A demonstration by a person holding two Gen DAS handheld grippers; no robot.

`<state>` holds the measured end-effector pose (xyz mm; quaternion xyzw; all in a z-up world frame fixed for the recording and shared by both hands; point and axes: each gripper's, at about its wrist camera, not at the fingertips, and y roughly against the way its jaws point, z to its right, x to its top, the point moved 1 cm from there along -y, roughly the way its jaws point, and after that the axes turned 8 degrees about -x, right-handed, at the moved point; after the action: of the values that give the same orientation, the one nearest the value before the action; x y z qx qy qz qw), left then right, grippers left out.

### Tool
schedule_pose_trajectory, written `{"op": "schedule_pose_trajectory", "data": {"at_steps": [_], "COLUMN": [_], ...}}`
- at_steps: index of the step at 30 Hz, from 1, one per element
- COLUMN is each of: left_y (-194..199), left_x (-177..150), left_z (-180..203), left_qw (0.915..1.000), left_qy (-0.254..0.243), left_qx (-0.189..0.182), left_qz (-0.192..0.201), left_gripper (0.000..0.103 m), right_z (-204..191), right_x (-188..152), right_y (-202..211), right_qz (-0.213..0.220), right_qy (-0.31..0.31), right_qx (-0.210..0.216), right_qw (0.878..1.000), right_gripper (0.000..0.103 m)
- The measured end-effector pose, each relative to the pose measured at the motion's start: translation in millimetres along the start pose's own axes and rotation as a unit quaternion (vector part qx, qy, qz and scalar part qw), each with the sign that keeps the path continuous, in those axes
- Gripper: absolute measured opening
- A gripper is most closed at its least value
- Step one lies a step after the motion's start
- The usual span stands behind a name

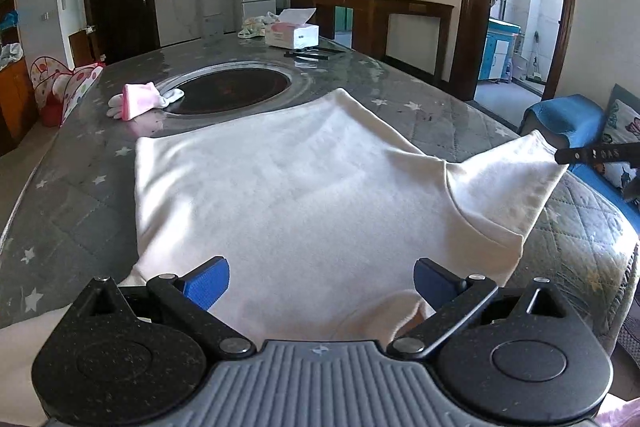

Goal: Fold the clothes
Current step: 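Grasp the sleeve with the right gripper and lift it above the sweatshirt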

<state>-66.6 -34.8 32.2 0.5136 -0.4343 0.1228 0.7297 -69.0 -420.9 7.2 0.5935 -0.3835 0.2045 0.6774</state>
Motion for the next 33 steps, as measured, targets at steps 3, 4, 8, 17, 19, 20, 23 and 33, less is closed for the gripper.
{"op": "schedule_pose_trajectory", "data": {"at_steps": [3, 4, 8, 17, 19, 20, 23, 33], "left_y": [-0.2, -0.3, -3.3, -5.8, -6.0, -6.6, -7.7, -2.6], "left_x": [-1.4, -1.9, -3.3, -5.1, -5.9, -6.3, -7.7, -15.2], "left_z": [2.5, 3.3, 4.7, 12.7, 15.1, 16.1, 19.5, 21.3], "left_qw": [1.0, 1.0, 1.0, 0.9999, 0.9998, 0.9997, 0.9996, 0.9996], "left_qy": [-0.003, -0.004, -0.001, -0.009, -0.015, -0.017, -0.021, -0.02], "left_qx": [-0.001, -0.001, -0.002, -0.002, -0.002, -0.001, -0.002, -0.013], "left_qz": [-0.002, -0.003, -0.01, -0.014, -0.015, -0.016, -0.019, -0.016], "left_gripper": [0.102, 0.102, 0.102, 0.103, 0.103, 0.103, 0.103, 0.103], "right_z": [19.9, 24.7, 39.9, 42.1, 37.4, 33.9, 20.4, -62.1], "right_x": [-0.1, -0.7, -4.7, -3.4, 1.5, 5.0, 18.9, 85.4], "right_y": [-18.1, -23.4, -33.1, -24.7, -15.6, -11.5, 2.2, 55.2], "right_qz": [-0.012, -0.019, -0.033, -0.017, -0.007, -0.001, 0.02, 0.086], "right_qy": [-0.039, -0.054, -0.109, -0.123, -0.117, -0.113, -0.103, -0.006], "right_qx": [-0.018, -0.016, 0.016, 0.056, 0.061, 0.066, 0.088, 0.206], "right_qw": [0.999, 0.998, 0.993, 0.991, 0.991, 0.991, 0.991, 0.975], "right_gripper": [0.051, 0.051, 0.042, 0.008, 0.008, 0.008, 0.008, 0.008]}}
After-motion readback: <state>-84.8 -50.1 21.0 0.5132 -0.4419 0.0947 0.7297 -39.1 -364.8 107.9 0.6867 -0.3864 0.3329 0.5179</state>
